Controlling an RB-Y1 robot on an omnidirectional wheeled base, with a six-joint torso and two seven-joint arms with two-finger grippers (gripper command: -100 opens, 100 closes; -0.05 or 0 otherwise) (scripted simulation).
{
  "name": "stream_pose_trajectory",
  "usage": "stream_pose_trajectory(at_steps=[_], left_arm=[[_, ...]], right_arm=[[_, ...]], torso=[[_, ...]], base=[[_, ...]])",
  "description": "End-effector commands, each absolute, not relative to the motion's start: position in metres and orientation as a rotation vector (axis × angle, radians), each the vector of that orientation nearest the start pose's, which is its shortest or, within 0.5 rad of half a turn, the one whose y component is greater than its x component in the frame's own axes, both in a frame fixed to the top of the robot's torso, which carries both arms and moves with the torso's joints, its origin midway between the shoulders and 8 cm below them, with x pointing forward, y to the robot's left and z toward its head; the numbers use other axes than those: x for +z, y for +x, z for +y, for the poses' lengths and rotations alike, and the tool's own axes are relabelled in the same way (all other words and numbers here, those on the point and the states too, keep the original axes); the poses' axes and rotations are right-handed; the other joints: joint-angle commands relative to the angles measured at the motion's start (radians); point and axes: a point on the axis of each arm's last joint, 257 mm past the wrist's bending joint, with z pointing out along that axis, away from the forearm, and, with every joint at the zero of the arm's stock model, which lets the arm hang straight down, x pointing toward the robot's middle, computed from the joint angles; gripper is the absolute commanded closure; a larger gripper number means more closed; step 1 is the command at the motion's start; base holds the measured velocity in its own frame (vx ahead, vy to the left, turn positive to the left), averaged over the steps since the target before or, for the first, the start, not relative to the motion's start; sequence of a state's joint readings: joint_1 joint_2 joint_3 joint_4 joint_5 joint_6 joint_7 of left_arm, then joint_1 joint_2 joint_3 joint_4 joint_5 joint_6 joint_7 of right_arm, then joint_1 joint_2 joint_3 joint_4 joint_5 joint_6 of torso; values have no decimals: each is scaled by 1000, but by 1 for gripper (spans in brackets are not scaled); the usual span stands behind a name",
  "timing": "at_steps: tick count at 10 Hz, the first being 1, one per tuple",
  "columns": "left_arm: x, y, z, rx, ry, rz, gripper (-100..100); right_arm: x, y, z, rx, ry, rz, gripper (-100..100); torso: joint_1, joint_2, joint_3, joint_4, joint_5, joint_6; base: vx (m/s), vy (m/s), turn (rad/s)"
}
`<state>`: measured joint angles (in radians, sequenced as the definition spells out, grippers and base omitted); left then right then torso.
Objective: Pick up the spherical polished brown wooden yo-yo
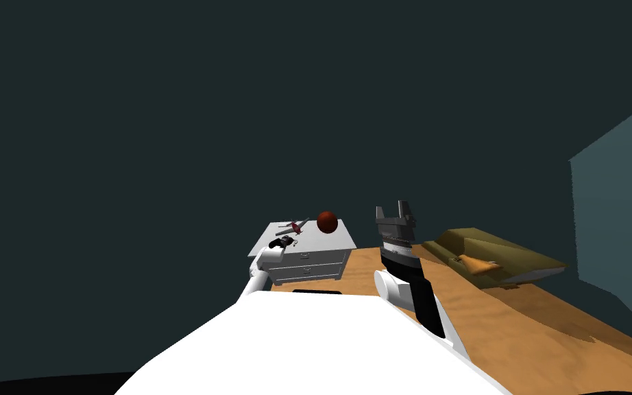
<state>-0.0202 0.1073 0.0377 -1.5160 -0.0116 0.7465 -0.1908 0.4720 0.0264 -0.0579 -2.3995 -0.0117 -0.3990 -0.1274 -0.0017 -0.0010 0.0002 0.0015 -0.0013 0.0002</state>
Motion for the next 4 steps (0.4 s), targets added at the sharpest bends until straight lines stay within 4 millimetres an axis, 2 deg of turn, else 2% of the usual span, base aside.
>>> stream_pose_trajectory(at_steps=[1,3,4], left_arm=[[-407,470,282,-526,-1494,1887,100],[-407,469,282,-528,-1493,1888,100],[-407,469,282,-527,-1492,1890,0]], right_arm=[[68,332,-296,1391,684,514,0],[68,332,-296,1391,684,514,0],[68,332,-296,1391,684,514,0]], torso=[[0,0,0,0,0,0],[0,0,0,0,0,0],[0,1,0,0,0,0]], base=[[19,-27,101],[15,-20,68],[0,0,0]])
